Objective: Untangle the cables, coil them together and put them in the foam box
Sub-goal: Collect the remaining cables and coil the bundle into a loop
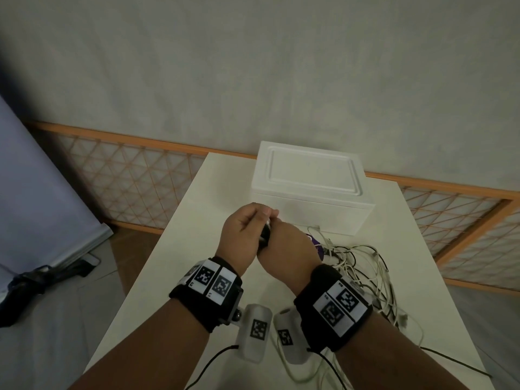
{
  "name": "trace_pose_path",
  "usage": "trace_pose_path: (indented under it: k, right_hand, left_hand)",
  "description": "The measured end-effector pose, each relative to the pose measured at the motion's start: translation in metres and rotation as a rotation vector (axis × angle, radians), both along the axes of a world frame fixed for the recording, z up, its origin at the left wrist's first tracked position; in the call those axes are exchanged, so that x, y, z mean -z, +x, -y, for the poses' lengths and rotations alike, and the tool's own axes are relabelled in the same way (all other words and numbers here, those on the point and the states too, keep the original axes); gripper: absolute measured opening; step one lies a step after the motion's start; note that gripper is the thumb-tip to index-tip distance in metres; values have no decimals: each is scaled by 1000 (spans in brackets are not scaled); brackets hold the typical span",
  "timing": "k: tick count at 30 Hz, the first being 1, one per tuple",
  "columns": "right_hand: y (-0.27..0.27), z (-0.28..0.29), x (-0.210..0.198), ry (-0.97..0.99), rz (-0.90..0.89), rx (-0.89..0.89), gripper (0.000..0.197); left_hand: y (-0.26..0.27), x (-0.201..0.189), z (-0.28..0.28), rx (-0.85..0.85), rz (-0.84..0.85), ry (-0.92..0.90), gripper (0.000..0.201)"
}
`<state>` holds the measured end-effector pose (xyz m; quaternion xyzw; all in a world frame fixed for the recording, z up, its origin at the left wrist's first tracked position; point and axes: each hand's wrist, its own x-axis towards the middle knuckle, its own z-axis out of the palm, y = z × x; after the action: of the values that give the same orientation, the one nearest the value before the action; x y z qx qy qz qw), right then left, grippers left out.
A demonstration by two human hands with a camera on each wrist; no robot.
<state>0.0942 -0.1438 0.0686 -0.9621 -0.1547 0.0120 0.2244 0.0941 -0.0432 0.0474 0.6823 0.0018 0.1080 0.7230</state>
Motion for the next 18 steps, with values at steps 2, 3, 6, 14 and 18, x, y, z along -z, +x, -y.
trace_pose_path:
  k: [2,3,6,14,18]
  right_hand:
    - [1,-2,-2,-43,22,-103,17]
    - [2,-3,-2,-54,16,-141,17]
    - [4,-2,2,2,-53,-102,19]
    - [7,4,7,-27,-125,-117,19]
    - [4,2,-2,79,-200,-143,22]
  left_hand:
    - [-1,-3,2,1,36,11,23]
    - [-2,-5,4,-3,49,28,21]
    - [-4,-9,7,-46,90,30,17]
    - [-5,1,-3,135,140,174,9]
    - [-4,6,-5,109,164,214,3]
